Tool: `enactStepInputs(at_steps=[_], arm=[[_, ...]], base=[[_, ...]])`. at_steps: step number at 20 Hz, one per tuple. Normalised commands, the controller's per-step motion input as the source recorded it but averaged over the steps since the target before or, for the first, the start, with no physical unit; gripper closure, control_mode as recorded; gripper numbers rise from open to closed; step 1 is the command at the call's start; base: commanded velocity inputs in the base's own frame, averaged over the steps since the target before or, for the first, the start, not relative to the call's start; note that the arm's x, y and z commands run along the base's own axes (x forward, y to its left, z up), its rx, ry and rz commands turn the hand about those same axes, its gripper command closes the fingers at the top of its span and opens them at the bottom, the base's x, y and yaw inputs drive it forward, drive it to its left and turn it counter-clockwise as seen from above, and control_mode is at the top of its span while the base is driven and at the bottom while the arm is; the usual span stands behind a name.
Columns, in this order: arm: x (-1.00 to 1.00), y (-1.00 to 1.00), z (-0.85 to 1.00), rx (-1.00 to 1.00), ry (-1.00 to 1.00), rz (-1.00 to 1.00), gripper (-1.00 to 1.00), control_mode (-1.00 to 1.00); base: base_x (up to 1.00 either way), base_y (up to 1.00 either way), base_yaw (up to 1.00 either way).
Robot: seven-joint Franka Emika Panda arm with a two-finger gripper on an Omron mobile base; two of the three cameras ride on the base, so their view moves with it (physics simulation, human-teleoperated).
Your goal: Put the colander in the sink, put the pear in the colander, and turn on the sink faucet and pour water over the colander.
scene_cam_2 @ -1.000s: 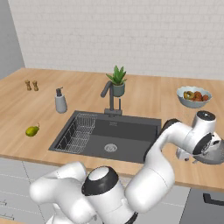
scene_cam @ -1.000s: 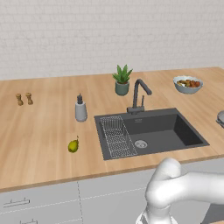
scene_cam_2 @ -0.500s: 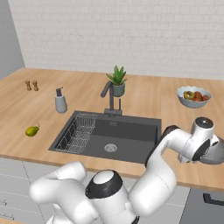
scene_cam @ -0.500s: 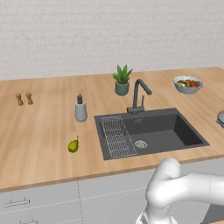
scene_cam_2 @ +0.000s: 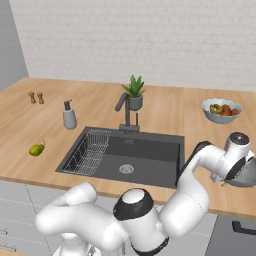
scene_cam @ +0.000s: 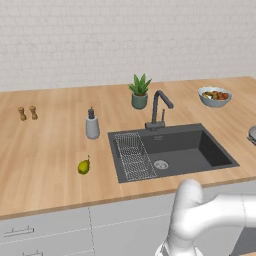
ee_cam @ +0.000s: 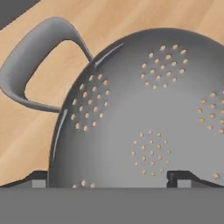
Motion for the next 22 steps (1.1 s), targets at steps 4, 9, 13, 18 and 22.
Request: enactStepInputs(at_steps=[4,9,13,18,22], arm=[[0.23,-0.30,-0.12,0.00,0.07,0.04,-1.00,-1.00],[0.03,-0.20,-0.29,0.00,0.11,0.02,-1.00,-1.00],[0.00,-0.06,-0.42,0.00,0.15,0.02,-1.00,-1.00],[0.00,0.06,-0.36,0.01,0.15,0.03,1.00,-1.00],[-0.30,0.28,-0.04,0.08,0.00,0.10,1.00,-1.00]], base=[[0.00,0.00,0.00],[0.00,0.00,0.00],[0.00,0.00,0.00],[0.00,0.00,0.00],[0.00,0.00,0.00]])
